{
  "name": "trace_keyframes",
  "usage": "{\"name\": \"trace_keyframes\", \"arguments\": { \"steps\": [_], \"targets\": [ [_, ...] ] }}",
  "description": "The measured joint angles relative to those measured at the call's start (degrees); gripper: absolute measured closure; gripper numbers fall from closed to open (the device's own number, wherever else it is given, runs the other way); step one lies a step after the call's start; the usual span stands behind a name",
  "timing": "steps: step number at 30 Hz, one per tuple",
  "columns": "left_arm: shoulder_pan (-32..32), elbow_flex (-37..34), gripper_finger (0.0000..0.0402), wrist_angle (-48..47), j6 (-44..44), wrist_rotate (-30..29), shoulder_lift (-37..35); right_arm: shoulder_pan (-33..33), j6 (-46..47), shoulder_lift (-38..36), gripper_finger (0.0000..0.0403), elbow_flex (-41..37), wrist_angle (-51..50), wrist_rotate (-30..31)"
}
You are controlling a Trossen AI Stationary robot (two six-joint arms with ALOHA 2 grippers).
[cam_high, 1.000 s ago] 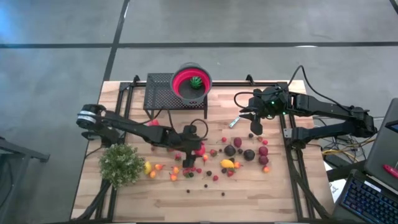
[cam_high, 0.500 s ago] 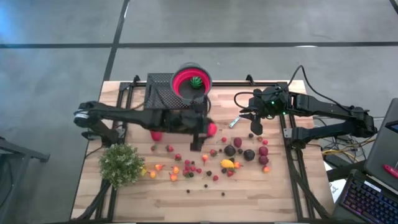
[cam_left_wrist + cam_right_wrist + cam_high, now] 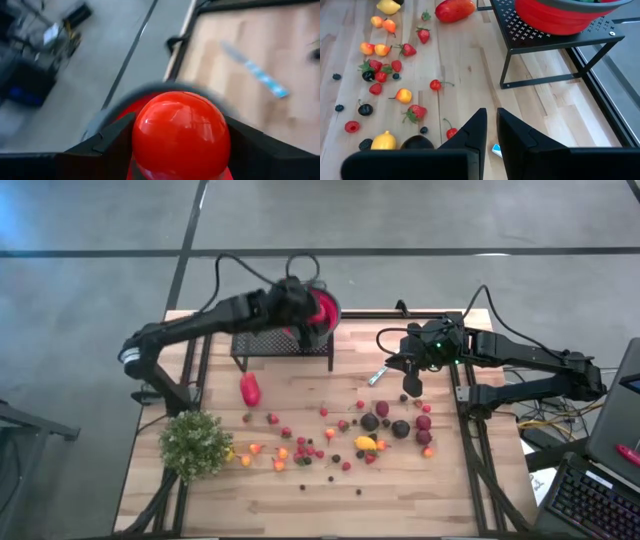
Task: Pick & Place Fruit
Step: Put the red tomato into the red gray strainer bowl on the shelf, then put the orange pear into the red gray strainer bowl on the shelf
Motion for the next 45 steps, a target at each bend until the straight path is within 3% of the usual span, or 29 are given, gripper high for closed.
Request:
{"name": "trace_keyframes", "arguments": {
  "steps": [7,13,28,37,45],
  "targets": [
    [8.98,-3.44,0.0142,-0.22,-2.11,5.57,0.01,0.00,-0.21,0.01,0.0341,0.00,0.02,0.02],
    [11.69,-8.17,0.0142,2.07,-2.47,6.87,0.12,0.00,-0.45,0.01,0.0324,0.00,0.02,0.02],
    [11.77,-10.88,0.0108,7.32,-0.98,6.74,0.22,0.00,-0.44,-0.01,0.0301,0.00,0.06,0.02],
    [10.69,-9.85,0.0094,6.28,0.07,6.23,-0.17,-0.01,-0.44,0.00,0.0335,0.00,0.07,0.03],
    [5.52,-4.89,0.0097,2.93,1.38,6.22,-2.73,-0.01,-0.45,0.01,0.0361,0.00,0.07,0.03]
  ]
}}
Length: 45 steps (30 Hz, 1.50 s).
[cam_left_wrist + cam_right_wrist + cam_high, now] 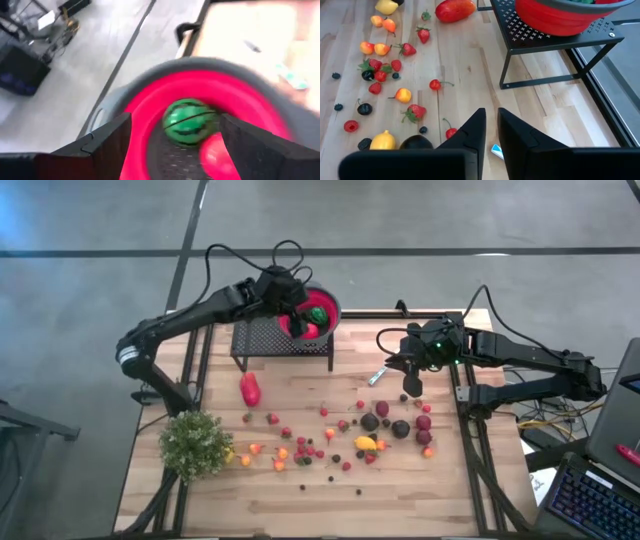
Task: Pick & Place Fruit
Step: Put the orange pear into the red gray strainer bowl on the shelf
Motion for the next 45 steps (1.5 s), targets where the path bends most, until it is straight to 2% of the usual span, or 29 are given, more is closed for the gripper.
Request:
{"name": "trace_keyframes", "arguments": {
  "steps": [9,24,30,35,45],
  "targets": [
    [-10.79,0.57,0.0099,-2.61,-1.88,-0.04,-5.39,-0.01,0.12,-0.01,0.0380,0.00,-0.16,-0.01],
    [-31.40,0.48,0.0099,-21.86,-9.63,-0.64,-8.90,-0.02,0.10,0.00,0.0394,0.00,-0.95,-0.01],
    [-39.40,0.48,0.0099,-26.42,-12.87,-6.70,-7.21,-0.02,0.01,0.00,0.0394,0.00,-1.01,-0.01],
    [-43.44,0.48,0.0099,-26.48,-17.59,-7.67,-4.93,-0.02,-0.43,-0.02,0.0394,0.00,-0.96,-0.01],
    [-46.71,-0.63,0.0099,-30.42,-26.88,-6.98,-1.39,0.00,-0.37,-0.01,0.0394,0.00,-0.94,-0.01]
  ]
}}
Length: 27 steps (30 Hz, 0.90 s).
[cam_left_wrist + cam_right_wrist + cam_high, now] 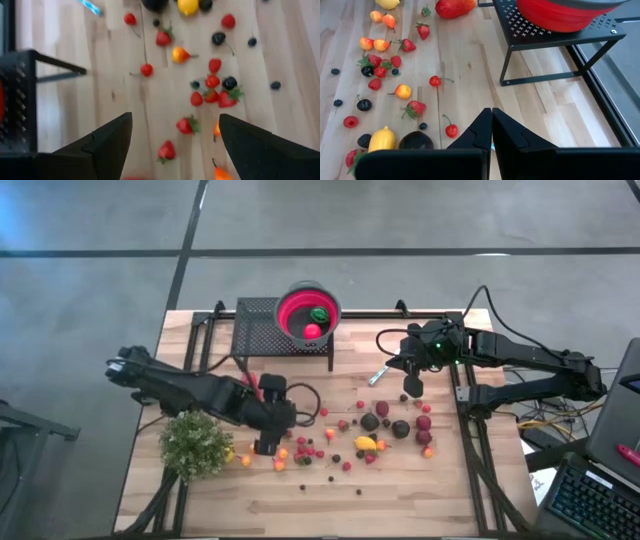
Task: Pick & Place Fruit
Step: Put the orange pear into the red gray strainer bowl on the shelf
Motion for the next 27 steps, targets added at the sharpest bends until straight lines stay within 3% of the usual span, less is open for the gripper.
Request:
{"name": "trace_keyframes", "arguments": {
  "steps": [9,15,27],
  "targets": [
    [-3.68,0.13,0.0110,-2.11,-4.06,-0.63,0.10,0.01,-0.01,0.00,0.0394,0.00,1.19,0.00],
    [-3.83,0.02,0.0111,-9.95,-10.51,-0.82,-0.02,0.01,0.62,0.00,0.0394,0.00,1.18,0.00],
    [-3.83,-2.44,0.0112,-4.08,-8.76,-0.80,0.01,-0.01,1.06,0.00,0.0394,0.00,1.77,0.00]
  ]
}}
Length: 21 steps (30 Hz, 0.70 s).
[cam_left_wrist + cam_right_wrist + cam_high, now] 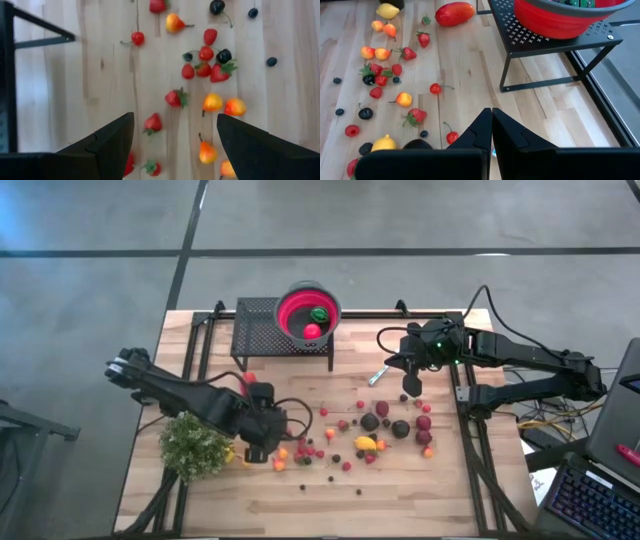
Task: Pick & Place Fruit
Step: Put the orange pear into the red gray strainer bowl on the shelf
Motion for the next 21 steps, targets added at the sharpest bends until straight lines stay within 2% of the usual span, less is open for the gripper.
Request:
{"name": "trace_keyframes", "arguments": {
  "steps": [3,6,13,21],
  "targets": [
    [0.00,-3.10,0.0112,4.45,0.04,1.22,0.09,0.01,-0.01,0.00,0.0394,0.00,0.01,0.00],
    [0.00,-6.23,0.0112,7.88,-0.11,5.06,0.09,0.00,-0.01,0.00,0.0394,0.00,0.02,0.00],
    [0.00,-13.08,0.0112,10.78,-5.38,11.58,0.09,0.01,-0.23,0.09,0.0394,0.00,0.25,0.00],
    [0.00,-19.74,0.0112,11.33,-8.86,12.94,0.09,0.02,-0.55,0.11,0.0394,0.00,0.81,0.00]
  ]
}}
